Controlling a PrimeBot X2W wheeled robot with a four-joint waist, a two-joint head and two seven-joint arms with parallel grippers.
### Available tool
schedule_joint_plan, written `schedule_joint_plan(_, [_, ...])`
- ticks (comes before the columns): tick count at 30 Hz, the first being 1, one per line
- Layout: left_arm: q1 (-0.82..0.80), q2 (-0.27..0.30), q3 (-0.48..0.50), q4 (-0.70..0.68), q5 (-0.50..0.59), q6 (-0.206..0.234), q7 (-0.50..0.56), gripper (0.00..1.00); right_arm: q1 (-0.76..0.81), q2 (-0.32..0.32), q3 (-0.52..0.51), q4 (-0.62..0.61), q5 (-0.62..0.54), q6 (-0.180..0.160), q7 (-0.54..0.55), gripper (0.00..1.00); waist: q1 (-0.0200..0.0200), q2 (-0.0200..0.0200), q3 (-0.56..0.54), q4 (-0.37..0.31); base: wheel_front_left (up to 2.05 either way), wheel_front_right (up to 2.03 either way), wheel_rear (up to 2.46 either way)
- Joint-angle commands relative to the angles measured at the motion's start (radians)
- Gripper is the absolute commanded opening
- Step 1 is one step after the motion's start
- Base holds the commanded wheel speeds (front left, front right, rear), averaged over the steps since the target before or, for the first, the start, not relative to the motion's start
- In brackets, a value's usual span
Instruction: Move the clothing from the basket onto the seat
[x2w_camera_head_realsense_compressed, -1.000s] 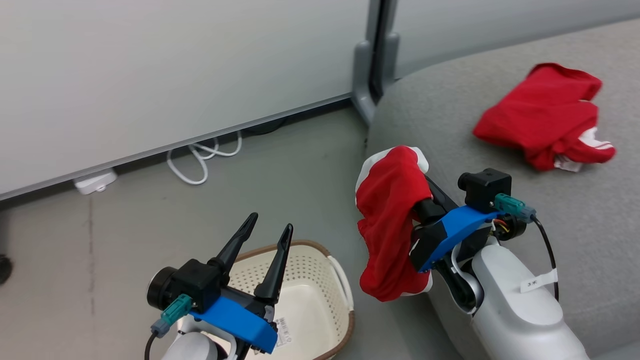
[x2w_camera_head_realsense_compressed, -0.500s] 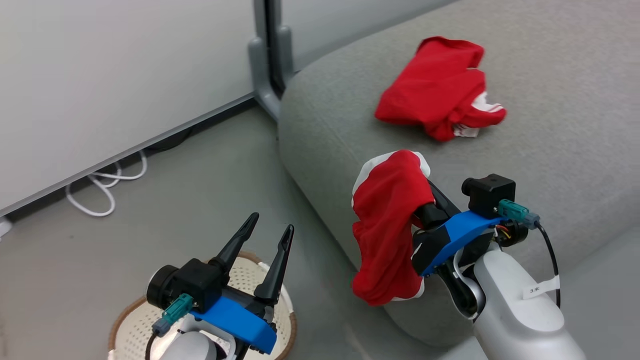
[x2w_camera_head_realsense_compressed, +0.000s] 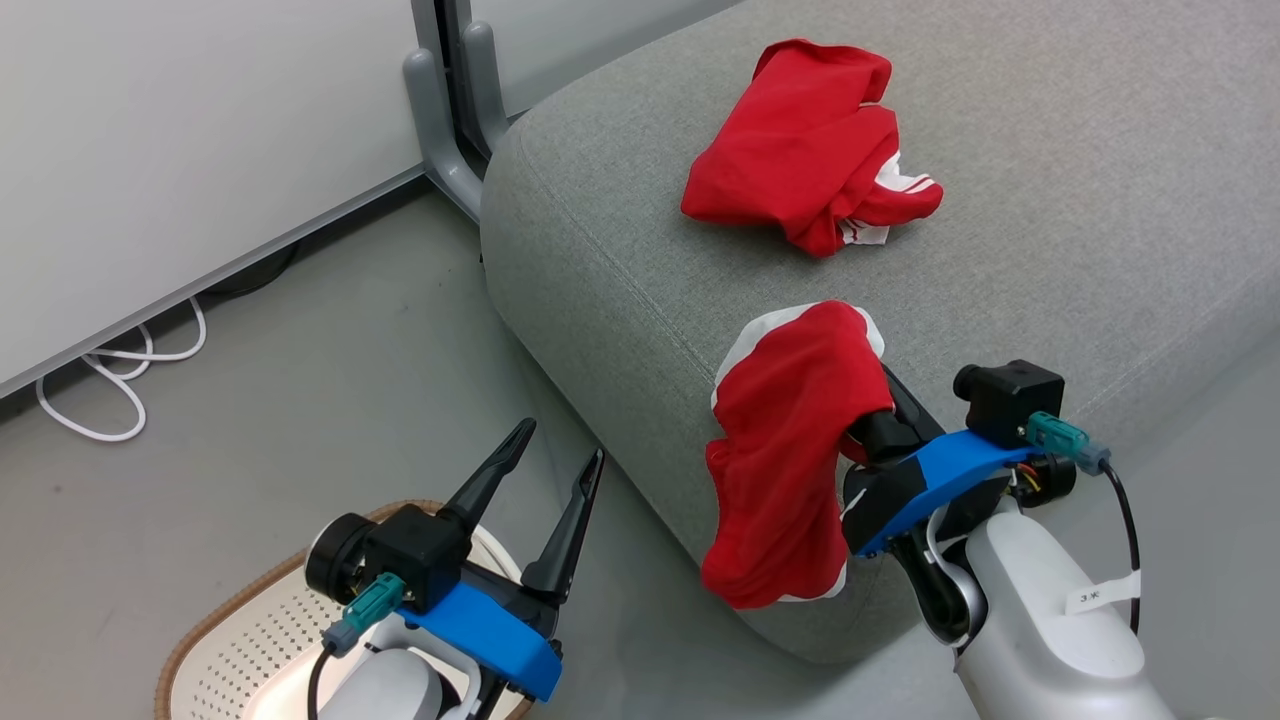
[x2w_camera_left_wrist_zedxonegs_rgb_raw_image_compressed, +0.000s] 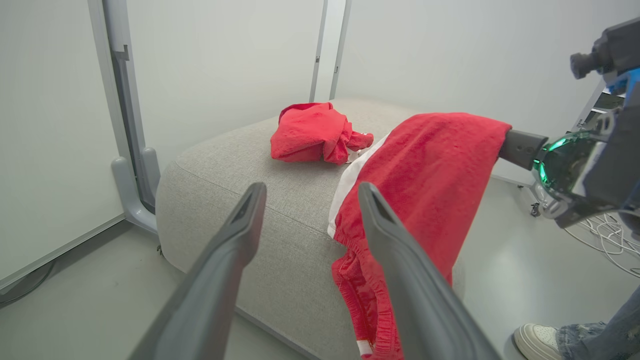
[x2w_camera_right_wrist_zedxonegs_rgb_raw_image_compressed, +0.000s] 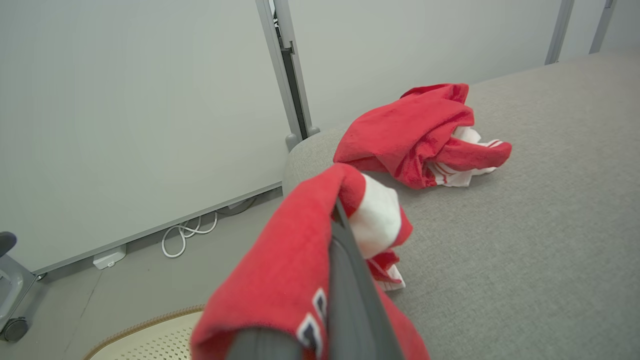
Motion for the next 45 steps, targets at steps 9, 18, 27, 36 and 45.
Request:
schedule_joint_plan(9, [-0.007,0.014,0.029,-0.011,0.006,-0.001,-0.003,1.00,-0.058,0.002,-0.045,-0.011,0.010,0.000,0.029,0.00,0.0000,-0.0001,0.030,0.000,0.00,0.00,0.00])
schedule_joint_plan(18, [-0.061,0.050,0.018,-0.053,0.042,-0.001,-0.003,1.00,-0.298,-0.112,-0.181,-0.003,-0.033,0.000,0.128,0.00,0.0000,-0.0001,0.164,0.064,0.00,0.00,0.00])
schedule_joint_plan(27, [-0.143,0.122,0.017,-0.133,0.076,-0.001,-0.003,1.00,-0.524,-0.249,-0.430,-0.009,-0.020,0.000,0.169,0.00,0.0000,-0.0001,0.350,0.159,0.00,0.00,0.00])
schedule_joint_plan(36, [-0.204,0.201,0.046,-0.242,0.119,-0.001,-0.003,1.00,-0.625,-0.340,-0.572,-0.006,-0.045,0.000,0.115,0.00,0.0000,-0.0001,0.538,0.221,0.00,0.00,0.00])
schedule_joint_plan(45, [-0.239,0.204,0.042,-0.285,0.151,0.001,-0.003,1.00,-0.577,-0.316,-0.607,0.129,-0.045,0.000,0.043,0.00,0.0000,-0.0001,0.625,0.248,0.00,0.00,0.00])
